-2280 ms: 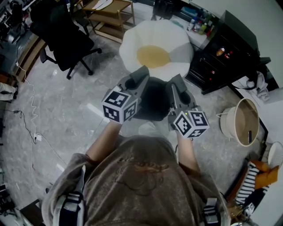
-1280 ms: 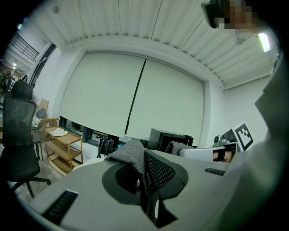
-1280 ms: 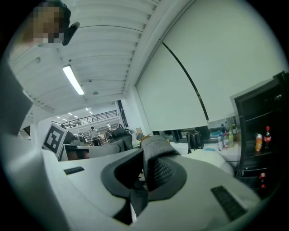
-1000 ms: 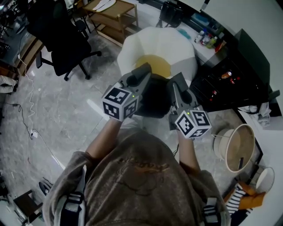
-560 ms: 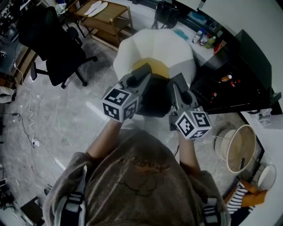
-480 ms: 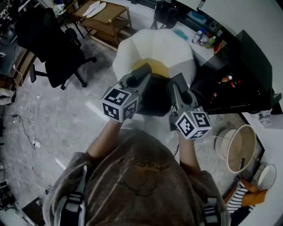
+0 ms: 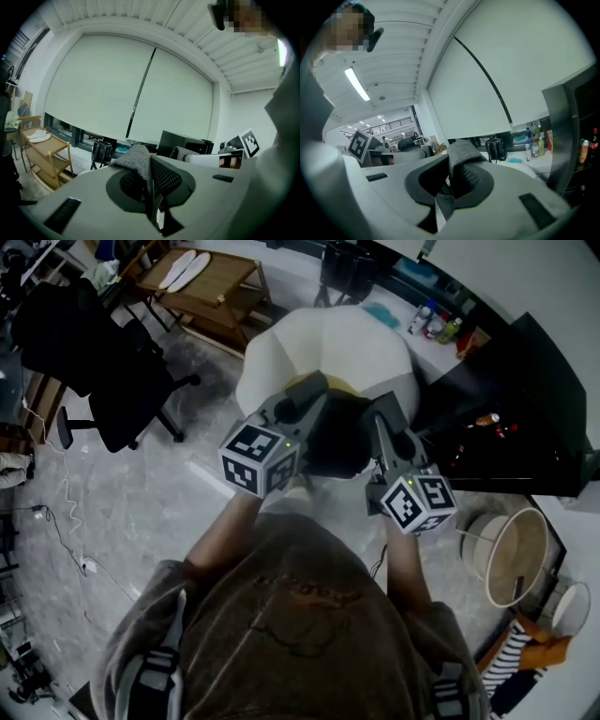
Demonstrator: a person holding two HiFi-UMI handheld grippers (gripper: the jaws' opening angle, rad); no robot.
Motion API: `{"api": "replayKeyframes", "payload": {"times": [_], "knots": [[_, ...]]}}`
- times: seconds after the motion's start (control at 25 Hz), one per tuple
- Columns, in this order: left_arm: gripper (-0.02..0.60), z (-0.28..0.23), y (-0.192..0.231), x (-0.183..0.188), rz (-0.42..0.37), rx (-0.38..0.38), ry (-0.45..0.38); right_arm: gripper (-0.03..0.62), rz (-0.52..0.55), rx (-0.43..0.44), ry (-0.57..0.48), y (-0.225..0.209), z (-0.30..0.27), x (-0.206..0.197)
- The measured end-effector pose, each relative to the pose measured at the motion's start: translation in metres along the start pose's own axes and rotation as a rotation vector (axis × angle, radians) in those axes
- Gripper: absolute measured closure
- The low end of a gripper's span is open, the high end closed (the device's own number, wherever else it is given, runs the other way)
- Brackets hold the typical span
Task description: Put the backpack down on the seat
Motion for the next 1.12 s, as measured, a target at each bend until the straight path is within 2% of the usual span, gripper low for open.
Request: {"api": "replayKeyframes", "payload": {"times": [0.56, 1.12], "knots": [[0.551, -0.079, 0.066, 0.037, -0.022, -0.063, 0.038, 0.568, -0.036, -0.057, -0.015, -0.056, -0.077, 0.031], [0.551, -0.151, 0.103, 0.044, 0.008, -0.055, 0.071, 0.568, -0.03, -0.065, 0.017, -0.115, -0.13, 0.044]]}}
Point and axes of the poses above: the fingertips, and each gripper's own axes: z backward along the fingers, y to its left, x out of its top, the point moved 2 cm from there along z, backward along the fingers, and after that the axes turned 11 degrees about y, right-handed, at the moved point
